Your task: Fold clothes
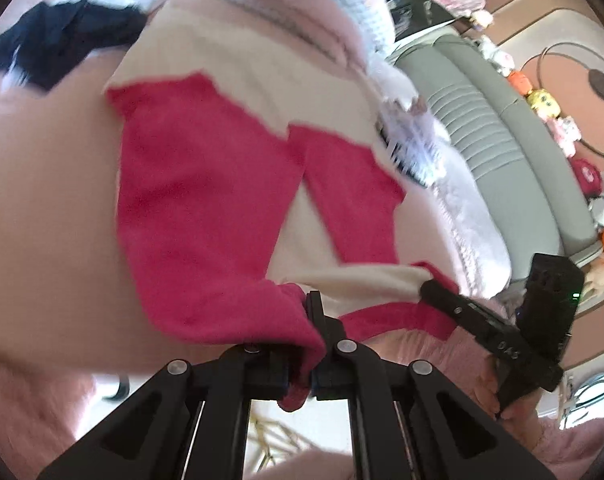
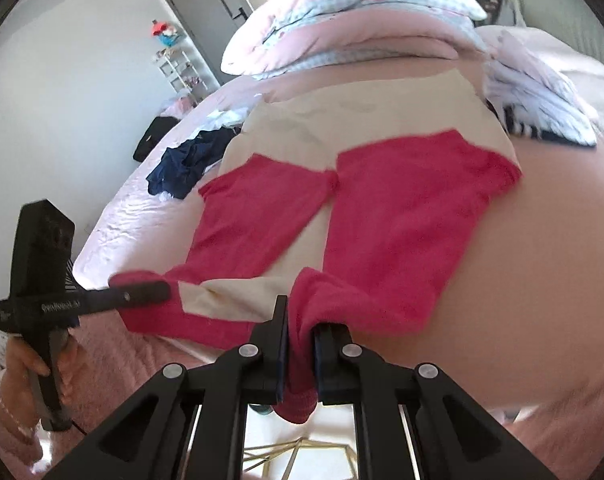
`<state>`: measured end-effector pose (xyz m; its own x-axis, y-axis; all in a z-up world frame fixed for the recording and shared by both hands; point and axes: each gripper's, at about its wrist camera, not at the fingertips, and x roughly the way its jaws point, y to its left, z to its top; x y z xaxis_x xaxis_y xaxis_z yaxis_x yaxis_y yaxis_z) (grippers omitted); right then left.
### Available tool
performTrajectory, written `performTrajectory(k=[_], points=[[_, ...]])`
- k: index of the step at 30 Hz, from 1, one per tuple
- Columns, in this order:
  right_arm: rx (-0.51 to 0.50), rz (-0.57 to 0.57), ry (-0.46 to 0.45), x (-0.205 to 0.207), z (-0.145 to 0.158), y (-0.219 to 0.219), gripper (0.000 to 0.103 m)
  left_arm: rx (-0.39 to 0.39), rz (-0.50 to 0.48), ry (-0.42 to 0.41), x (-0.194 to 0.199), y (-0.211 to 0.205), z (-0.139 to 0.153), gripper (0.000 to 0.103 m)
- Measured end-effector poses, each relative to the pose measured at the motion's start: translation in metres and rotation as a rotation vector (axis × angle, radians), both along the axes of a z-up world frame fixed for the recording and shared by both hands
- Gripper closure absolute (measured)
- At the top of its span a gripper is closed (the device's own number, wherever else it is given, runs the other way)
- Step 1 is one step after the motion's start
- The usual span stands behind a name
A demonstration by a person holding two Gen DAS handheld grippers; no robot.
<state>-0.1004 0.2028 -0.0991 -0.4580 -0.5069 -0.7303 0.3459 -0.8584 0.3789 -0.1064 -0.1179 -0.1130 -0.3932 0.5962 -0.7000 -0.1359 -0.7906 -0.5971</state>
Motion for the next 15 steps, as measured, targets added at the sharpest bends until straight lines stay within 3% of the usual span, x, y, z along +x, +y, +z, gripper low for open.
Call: performTrajectory(k=[6,11,13,15], points=[[-0.019,-0.007,-0.005,-0.076,0.004,0.003,0.094,0.073,0.012,-0.004,-0.08,-0.006,-0.005,0.098],[0.025,-0.069,-0.092,-0.118,-0.056,-0.002,0.094,0.01,0.031,-0.107,-0.124,-0.003,-0.065,0.098],[0.046,-0.081,-0.14,-0.123,-0.081,-0.003,0.091,0.039,0.033,-0.104,-0.128,-0.005,-0.079,0.097],[-0.027,-0.083,-0.137,-0.124,-0.075,0.006,0.086,0.106,0.052,-0.071,-0.128,-0.014,-0.072,0.096]])
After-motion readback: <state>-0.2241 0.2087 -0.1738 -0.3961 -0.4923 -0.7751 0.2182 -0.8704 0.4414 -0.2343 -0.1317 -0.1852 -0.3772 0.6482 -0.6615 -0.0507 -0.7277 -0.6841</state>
